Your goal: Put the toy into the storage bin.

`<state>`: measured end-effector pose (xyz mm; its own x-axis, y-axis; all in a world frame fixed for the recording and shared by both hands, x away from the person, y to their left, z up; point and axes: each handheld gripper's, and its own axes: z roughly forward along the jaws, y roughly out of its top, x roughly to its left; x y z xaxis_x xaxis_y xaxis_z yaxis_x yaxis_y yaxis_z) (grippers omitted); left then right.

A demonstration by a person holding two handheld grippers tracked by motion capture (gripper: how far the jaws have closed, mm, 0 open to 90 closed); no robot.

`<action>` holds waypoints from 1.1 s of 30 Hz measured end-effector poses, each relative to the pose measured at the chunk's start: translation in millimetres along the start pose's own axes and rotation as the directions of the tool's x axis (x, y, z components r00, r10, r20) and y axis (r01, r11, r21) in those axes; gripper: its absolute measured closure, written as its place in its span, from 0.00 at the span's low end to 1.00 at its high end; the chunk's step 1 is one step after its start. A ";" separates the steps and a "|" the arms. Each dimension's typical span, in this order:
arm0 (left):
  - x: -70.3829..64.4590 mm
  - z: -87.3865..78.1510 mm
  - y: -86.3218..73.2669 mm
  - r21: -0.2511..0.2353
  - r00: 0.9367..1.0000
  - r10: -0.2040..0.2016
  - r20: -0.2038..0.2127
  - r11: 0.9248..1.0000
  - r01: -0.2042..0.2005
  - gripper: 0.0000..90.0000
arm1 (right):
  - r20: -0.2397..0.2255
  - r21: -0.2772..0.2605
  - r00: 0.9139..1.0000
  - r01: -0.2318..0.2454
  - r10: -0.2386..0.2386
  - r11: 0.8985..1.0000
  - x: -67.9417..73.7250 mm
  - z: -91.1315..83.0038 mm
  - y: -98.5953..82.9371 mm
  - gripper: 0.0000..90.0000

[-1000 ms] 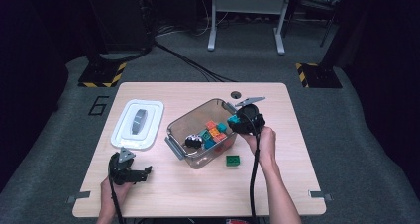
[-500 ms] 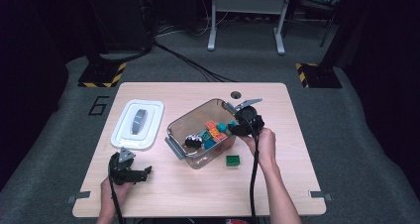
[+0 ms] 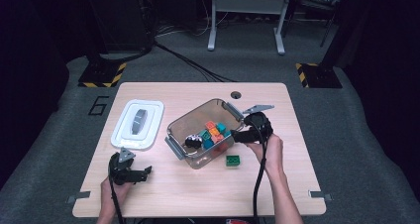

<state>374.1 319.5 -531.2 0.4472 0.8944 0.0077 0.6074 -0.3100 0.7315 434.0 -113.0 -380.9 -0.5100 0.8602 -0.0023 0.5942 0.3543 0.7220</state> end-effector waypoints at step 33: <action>-0.2 -0.1 0.0 0.000 1.000 0.001 -0.001 1.000 -0.001 0.06 | -0.017 0.088 0.982 -0.185 0.187 0.979 12.5 53.2 -100.4 0.00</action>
<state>373.9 319.3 -531.2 0.4474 0.8943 0.0091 0.6066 -0.3109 0.7317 401.0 -118.3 -490.3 -0.4004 0.9048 0.1451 0.7310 0.2199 0.6460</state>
